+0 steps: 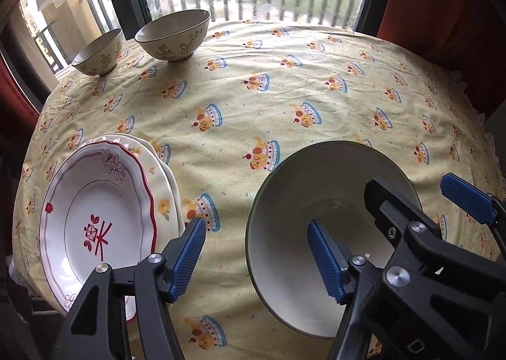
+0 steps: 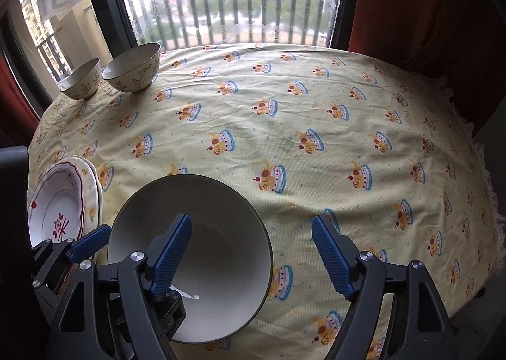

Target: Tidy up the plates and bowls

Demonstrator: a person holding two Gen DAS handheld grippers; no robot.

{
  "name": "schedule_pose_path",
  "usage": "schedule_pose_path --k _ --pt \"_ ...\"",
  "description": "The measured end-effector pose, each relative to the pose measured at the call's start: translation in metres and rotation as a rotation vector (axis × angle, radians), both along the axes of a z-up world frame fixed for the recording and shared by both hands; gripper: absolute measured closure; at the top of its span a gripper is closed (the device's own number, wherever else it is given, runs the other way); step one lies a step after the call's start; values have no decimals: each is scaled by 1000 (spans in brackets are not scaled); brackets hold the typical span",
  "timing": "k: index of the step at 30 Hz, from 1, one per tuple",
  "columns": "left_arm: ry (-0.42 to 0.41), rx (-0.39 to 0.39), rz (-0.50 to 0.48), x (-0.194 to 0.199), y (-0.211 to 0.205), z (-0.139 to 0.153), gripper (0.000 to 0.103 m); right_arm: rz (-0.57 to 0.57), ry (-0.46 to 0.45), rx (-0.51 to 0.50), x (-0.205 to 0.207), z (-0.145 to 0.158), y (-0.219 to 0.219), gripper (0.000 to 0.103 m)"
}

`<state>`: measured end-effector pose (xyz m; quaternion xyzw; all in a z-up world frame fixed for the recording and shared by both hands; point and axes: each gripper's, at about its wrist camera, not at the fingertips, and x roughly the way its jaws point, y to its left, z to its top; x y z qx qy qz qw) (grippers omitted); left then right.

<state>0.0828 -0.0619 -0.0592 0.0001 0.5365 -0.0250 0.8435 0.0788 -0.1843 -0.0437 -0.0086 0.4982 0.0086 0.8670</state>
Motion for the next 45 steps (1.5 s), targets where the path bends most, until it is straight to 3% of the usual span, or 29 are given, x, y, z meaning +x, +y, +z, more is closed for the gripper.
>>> schedule_pose_path --k 4,8,15,33,45 --pt "-22 -25 -10 1 10 14 18 1 5 20 6 8 6 20" --pt "-28 -23 -10 7 24 19 17 24 -27 -24 11 17 23 20" --pt "-43 -40 10 24 64 29 16 28 -12 15 29 22 55 20" --pt "-163 -6 96 111 199 65 23 8 -85 85 119 55 181 20" --pt "-220 7 130 180 284 68 26 18 -135 80 190 61 265 24"
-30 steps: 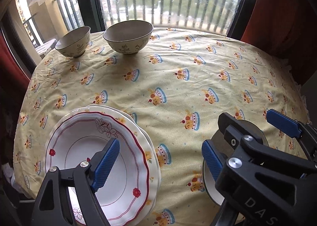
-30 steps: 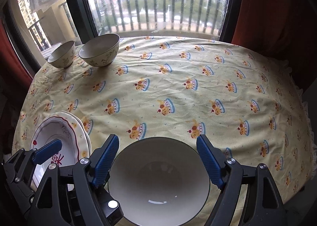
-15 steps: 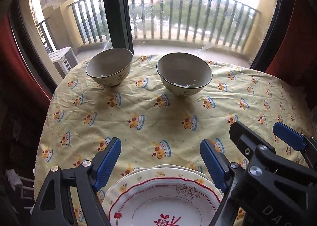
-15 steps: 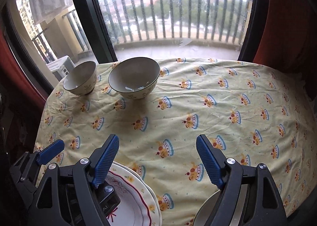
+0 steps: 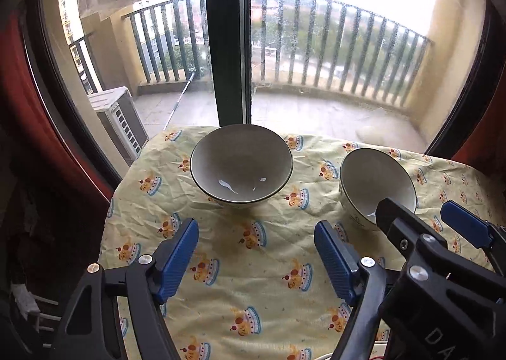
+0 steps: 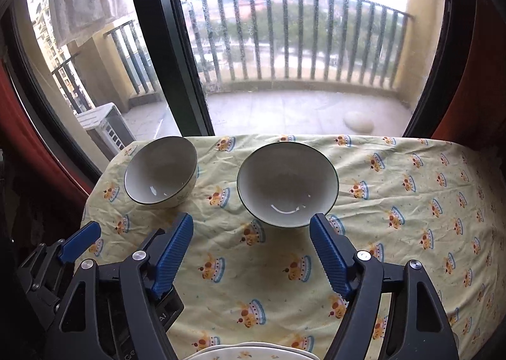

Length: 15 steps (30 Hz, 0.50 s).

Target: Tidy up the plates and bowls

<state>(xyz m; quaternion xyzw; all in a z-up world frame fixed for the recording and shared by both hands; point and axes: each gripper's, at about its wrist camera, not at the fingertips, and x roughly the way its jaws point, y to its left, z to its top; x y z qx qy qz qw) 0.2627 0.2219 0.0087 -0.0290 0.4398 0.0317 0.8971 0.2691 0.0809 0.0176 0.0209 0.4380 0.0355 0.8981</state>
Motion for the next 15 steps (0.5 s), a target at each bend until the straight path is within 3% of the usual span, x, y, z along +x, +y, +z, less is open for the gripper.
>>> schedule_pose_path --k 9,15 --pt "-9 54 2 55 37 -9 31 0 -19 10 55 -7 50 24" --pt "19 52 -11 88 49 -31 37 -14 8 -5 91 -27 66 32"
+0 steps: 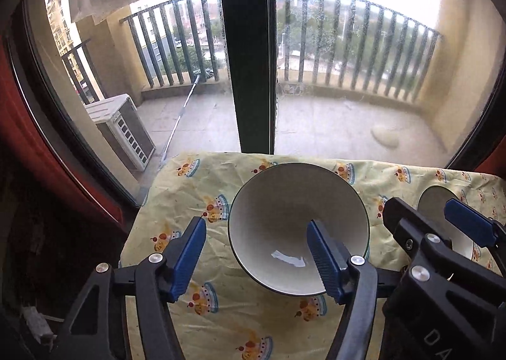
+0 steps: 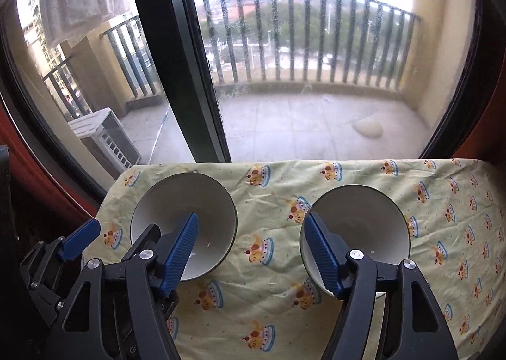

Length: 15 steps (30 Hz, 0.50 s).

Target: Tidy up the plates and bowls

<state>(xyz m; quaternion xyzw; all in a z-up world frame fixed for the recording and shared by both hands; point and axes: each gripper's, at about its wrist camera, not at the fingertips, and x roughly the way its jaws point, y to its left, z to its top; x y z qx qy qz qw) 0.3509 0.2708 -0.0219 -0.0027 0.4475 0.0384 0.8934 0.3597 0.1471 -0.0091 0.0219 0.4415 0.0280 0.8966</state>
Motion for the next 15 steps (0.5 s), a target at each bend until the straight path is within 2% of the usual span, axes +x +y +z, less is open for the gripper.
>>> schedule_pose_path --k 8,10,12,14,15 --pt "44 -18 11 29 7 -28 46 -15 47 -5 34 -30 19 42" --pt "53 -19 3 34 7 -35 55 -16 59 -10 40 -38 21 45" --pt "60 -14 -2 37 8 -40 62 -19 77 -3 47 -47 21 50" --pt "69 -16 -6 39 9 -44 64 -21 103 19 52 -55 21 55" --pt "74 -21 -6 39 10 -47 65 -21 111 21 54 -58 22 60"
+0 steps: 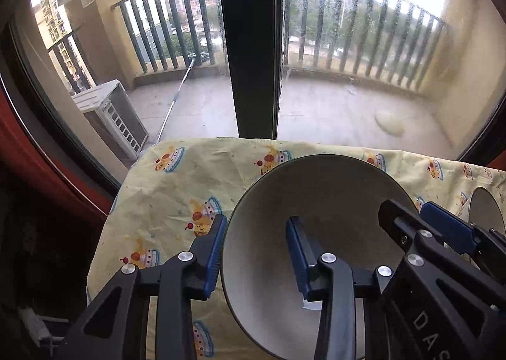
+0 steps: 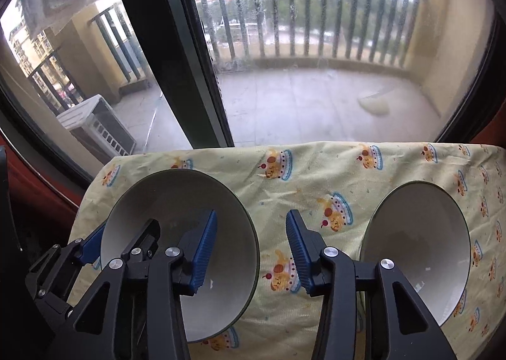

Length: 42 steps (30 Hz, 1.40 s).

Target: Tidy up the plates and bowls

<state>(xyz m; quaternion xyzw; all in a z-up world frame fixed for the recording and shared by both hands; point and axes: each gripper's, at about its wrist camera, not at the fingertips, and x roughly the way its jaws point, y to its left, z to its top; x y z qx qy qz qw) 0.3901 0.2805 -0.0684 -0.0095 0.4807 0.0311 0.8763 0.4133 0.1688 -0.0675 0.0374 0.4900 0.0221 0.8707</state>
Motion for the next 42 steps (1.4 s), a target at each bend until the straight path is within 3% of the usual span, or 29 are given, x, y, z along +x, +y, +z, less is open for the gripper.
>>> schedule_pose_path --k 3,4,10,27,42 --pt "4 -4 14 0 3 -2 69 21 10 -21 4 -4 5 81" --pt "1 -10 16 0 4 -1 71 28 10 -27 4 -5 6 83" --pt "-2 7 12 -4 0 4 80 32 7 -34 4 -2 4 83" --pt "-13 4 -2 -35 -11 20 80 44 -6 -59 -26 17 -4 83" --pt "-65 13 11 -98 -53 59 80 45 -57 -31 -95 62 -51 83"
